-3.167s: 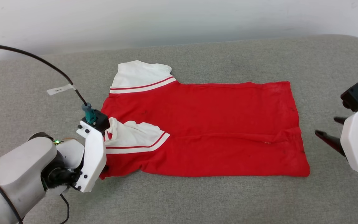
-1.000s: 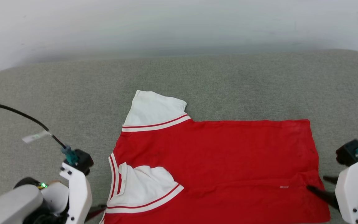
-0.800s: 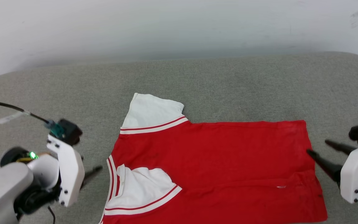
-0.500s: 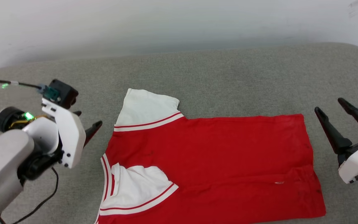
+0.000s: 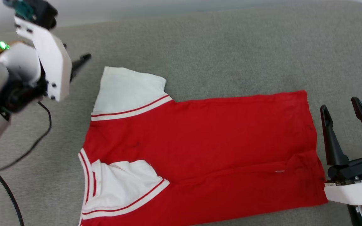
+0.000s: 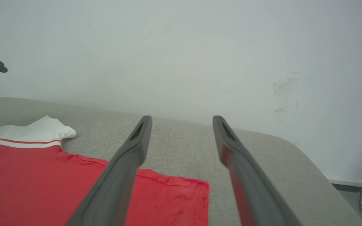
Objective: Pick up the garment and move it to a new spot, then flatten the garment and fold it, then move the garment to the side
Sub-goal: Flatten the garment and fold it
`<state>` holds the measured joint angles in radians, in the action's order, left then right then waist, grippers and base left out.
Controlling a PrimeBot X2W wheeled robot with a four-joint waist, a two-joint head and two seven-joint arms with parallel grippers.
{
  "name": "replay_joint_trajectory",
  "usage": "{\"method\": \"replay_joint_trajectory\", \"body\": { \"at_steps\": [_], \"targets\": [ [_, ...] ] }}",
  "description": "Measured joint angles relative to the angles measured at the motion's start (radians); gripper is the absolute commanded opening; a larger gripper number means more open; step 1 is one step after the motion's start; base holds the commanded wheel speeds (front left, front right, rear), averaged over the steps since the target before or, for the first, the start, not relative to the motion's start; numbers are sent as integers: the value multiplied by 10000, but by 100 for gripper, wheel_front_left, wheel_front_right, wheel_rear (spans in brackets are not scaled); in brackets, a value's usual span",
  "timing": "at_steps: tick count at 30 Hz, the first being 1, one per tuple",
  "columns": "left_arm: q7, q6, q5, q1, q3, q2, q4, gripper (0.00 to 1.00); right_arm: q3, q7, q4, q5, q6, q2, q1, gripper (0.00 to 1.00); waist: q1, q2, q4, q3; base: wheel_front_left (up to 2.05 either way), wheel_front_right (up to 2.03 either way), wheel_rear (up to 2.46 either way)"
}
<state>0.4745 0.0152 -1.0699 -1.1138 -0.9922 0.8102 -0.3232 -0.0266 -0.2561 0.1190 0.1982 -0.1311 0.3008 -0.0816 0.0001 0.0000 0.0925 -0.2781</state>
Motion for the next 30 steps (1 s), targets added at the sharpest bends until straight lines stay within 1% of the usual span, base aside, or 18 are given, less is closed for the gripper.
{"method": "replay_joint_trajectory", "body": {
  "at_steps": [4, 7, 13, 15, 17, 22, 29, 30],
  "targets": [
    [807, 148, -84, -847, 46, -109, -405, 100, 125, -48, 616, -249, 0, -704, 213, 100, 0, 0, 224, -558, 0, 0, 0],
    [1521, 194, -364, -1369, 98, -380, -759, 100, 123, -63, 817, -268, 0, -961, 204, 100, 1, 0, 404, -958, 0, 0, 0],
    [3438, 286, -593, -2203, -236, -546, -1396, 100, 0, -63, 1030, -280, 0, -1266, 39, 100, 1, 0, 786, -1680, 0, 0, 0],
    [3887, 274, -583, -2443, -343, -583, -1559, 100, -52, -65, 1064, -280, 0, -1279, -59, 100, 1, 0, 915, -1900, 0, 0, 0],
    [4276, 249, -351, -2614, -577, -596, -1687, 100, -84, -65, 1066, -278, 2, -1292, -163, 100, 1, 0, 1035, -2103, 0, 0, 0],
    [4646, 309, -94, -2697, -922, -673, -2105, 100, -253, -65, 1012, -224, 0, -1331, -350, 100, 1, 0, 1260, -2511, 0, 0, 0],
    [4936, 681, 119, -2693, -1336, -748, -2466, 100, -405, -65, 936, -142, 0, -1277, -624, 100, 0, 0, 1333, -2689, 0, 0, 0],
    [4903, 729, 48, -2661, -1323, -784, -2520, 74, -401, -67, 899, -142, 0, -1246, -630, 100, 0, 0, 1314, -2669, 0, 0, 0]
  ]
}}
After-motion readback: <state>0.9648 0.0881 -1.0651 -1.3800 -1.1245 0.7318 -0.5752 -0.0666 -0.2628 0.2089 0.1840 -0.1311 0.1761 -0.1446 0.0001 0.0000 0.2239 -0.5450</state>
